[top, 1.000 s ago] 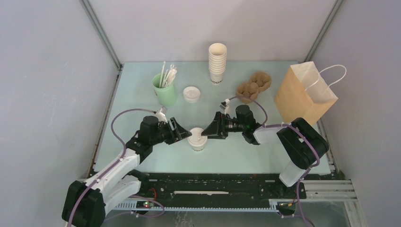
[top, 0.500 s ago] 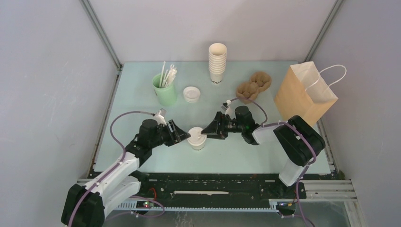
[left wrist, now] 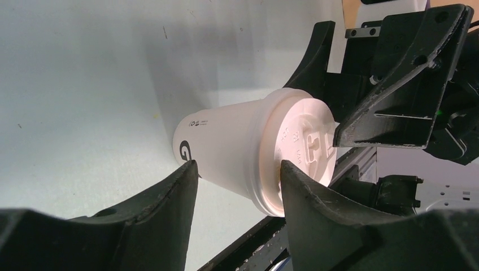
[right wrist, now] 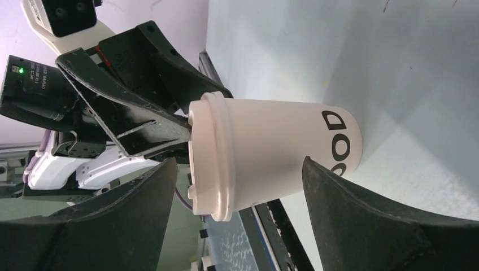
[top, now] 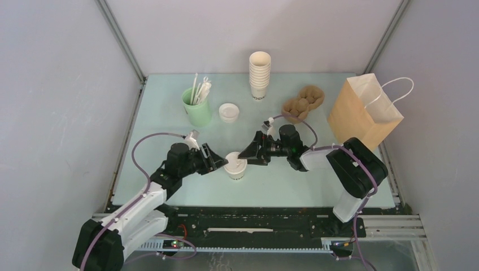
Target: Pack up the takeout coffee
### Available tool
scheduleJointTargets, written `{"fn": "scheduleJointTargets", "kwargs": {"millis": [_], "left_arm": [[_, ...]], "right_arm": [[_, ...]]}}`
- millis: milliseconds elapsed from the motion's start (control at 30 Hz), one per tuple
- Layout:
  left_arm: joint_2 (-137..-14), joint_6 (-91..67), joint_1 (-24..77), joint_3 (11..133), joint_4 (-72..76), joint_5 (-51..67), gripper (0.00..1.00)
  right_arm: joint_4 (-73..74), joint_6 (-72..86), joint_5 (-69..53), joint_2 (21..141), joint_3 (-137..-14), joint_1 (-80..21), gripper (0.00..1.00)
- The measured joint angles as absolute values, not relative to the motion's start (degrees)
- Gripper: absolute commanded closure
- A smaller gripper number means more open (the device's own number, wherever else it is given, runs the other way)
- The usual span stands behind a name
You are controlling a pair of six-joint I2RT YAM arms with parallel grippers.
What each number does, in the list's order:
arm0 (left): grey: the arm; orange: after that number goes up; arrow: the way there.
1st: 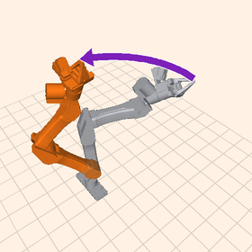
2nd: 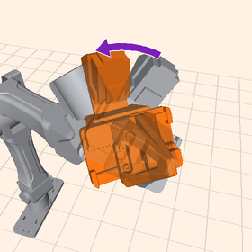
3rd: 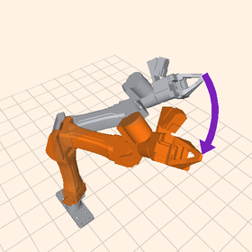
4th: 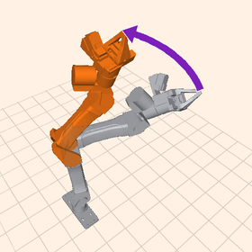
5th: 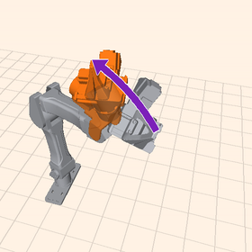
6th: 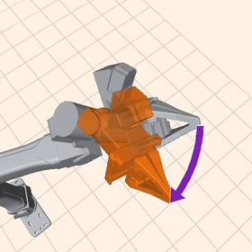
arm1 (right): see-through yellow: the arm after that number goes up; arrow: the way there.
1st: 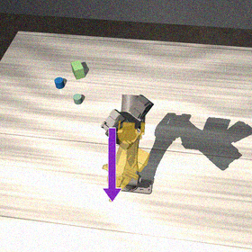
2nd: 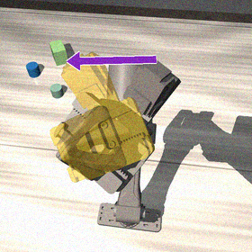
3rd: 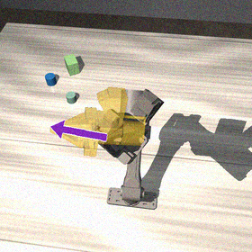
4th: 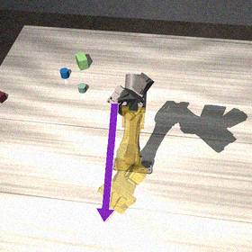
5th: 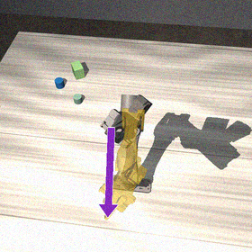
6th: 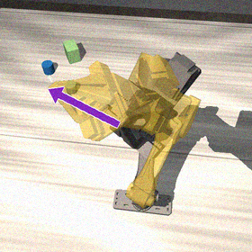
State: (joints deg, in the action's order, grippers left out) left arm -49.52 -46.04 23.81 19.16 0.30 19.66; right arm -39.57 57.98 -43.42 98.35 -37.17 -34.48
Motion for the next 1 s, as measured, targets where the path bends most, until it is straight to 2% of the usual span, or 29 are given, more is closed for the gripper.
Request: {"fn": "scheduleJointTargets", "kwargs": {"millis": [100, 200, 300, 367, 533, 700, 833, 1000], "left_arm": [[-49.50, -46.04, 24.14, 19.16, 0.21, 19.00, 0.40], [-49.28, -46.09, 24.51, 19.14, 0.08, 18.13, 0.41], [-49.04, -46.17, 24.82, 18.94, 0.69, 17.52, 0.40], [-48.77, -46.39, 25.02, 18.61, 1.26, 17.28, 0.40], [-47.99, -46.35, 25.04, 18.59, 0.69, 16.86, 0.39], [-47.62, -46.02, 25.04, 18.74, -0.62, 16.64, 0.38], [-48.56, -45.82, 25.17, 19.46, -1.23, 16.60, 0.38], [-49.58, -45.50, 25.52, 20.12, -1.19, 16.40, 0.38]], "right_arm": [[-40.73, 58.39, -43.51, 98.89, -37.30, -33.85, 0.16], [-49.36, 61.95, -43.77, 103.55, -33.85, -32.73, 0.25], [-62.50, 67.79, -43.97, 107.68, -30.85, -32.77, 0.25], [-64.71, 68.97, -42.83, 107.55, -29.98, -33.10, 0.21], [-52.71, 64.12, -41.19, 101.73, -32.03, -33.71, 0.13], [-38.89, 57.17, -42.46, 99.26, -38.52, -33.06, 0.11], [-33.34, 53.30, -44.42, 100.25, -44.42, -33.04, 0.11], [-32.62, 52.88, -45.67, 105.47, -46.06, -33.08, 0.18]]}}
